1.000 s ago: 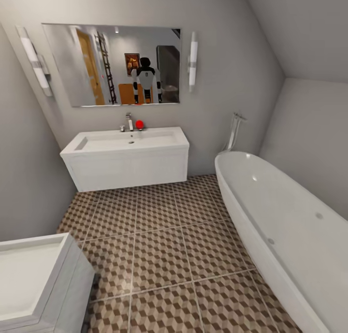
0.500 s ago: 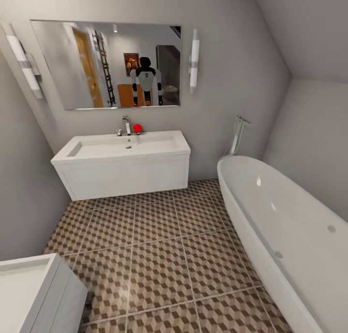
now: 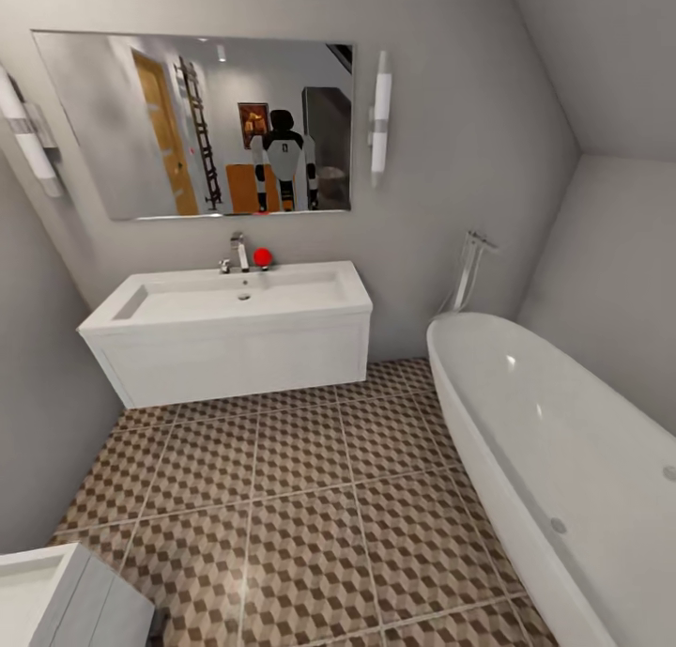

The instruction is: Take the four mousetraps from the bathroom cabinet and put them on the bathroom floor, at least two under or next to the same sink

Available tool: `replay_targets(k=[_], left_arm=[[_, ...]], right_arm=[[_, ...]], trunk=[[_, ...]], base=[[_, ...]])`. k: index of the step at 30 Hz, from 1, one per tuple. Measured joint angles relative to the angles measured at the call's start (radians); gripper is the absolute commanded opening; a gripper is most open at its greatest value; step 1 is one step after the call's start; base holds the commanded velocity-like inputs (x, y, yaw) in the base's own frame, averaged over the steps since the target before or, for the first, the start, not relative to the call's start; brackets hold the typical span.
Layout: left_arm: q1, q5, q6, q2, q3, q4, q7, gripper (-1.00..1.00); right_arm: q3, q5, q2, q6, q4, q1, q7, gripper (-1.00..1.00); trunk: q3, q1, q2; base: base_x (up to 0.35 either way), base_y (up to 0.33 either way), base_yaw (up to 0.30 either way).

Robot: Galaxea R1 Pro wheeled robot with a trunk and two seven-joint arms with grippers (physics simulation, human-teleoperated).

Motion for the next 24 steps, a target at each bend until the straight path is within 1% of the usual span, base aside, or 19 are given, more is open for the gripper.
replay_targets(k=[24], left_arm=[[0.0,0.0,0.0,0.001,0.0,0.0,0.0,-1.0]], right_arm=[[-0.002,-0.001,-0.003,-0.002,-0.002,0.0,0.0,-1.0]], trunk=[[0.0,0.0,0.0]], base=[[0.323,0.0,0.0]])
